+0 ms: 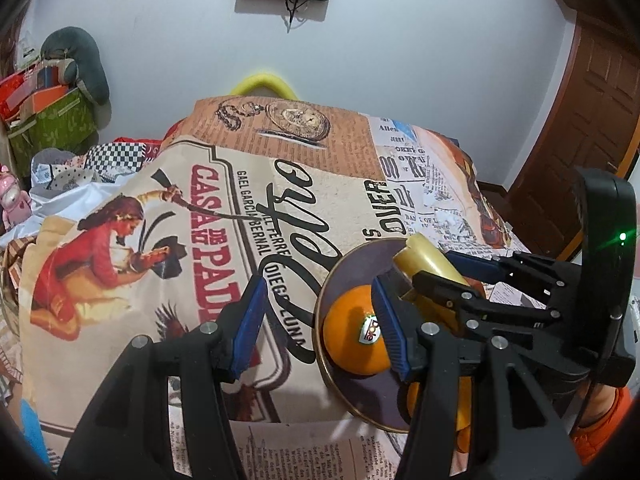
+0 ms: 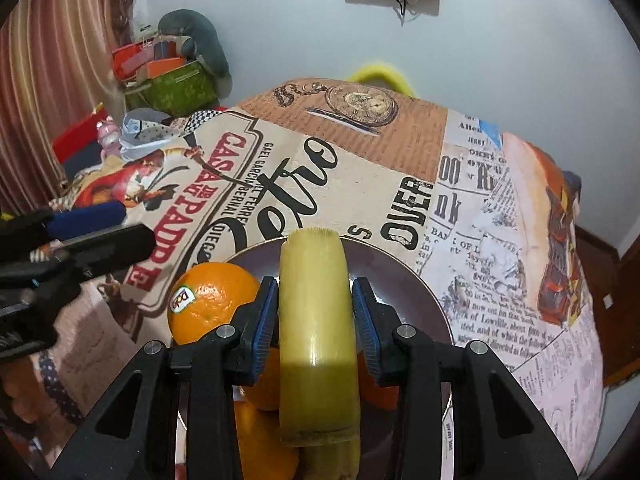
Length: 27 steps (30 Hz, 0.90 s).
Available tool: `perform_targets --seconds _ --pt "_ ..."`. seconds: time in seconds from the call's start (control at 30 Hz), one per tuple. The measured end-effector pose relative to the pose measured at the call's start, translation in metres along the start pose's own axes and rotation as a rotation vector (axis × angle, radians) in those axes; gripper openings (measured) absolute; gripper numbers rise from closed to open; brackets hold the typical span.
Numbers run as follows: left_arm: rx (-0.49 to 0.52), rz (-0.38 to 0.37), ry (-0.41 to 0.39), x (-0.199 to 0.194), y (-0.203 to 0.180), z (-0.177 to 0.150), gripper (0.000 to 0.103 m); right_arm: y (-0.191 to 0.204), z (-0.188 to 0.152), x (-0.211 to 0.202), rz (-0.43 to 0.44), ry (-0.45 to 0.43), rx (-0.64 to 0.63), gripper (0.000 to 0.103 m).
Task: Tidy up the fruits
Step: 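Carry the yellow corn cob over the plate with the right gripper, then open the right gripper to leave the corn cob on the plate and withdraw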
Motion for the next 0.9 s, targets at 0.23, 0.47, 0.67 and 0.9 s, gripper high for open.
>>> perform_targets --seconds 0.23,0.47,0.67,0.9 --pt "0.013 -0.001 0.010 -0.001 -0.003 -0.003 0.054 0.002 -0.002 -0.003 -0.012 -0.004 -0.012 0.036" --pt "0.029 -0.003 0.001 -0.019 -0.010 0.000 0.054 0.004 -0.001 -0.030 -0.003 -0.031 0.013 0.039" --pt "0.049 -0.012 -0.008 -0.050 -0.018 0.002 0.054 0.008 0.002 -0.073 -0.036 -0.076 -0.005 0.042" --pt "0.093 -0.013 -0.024 -0.102 -0.029 -0.001 0.056 0.017 0.005 -0.126 -0.045 -0.140 0.025 0.048"
Point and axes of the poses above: each gripper's, at about its wrist camera, not at the fingertips, and x roughly the way its jaws point, y to its left, z to its top, the point moved 9 cm from there along x, roughly the way its jaws point, and after that the axes turned 14 degrees about -y, right-handed, at the moved point
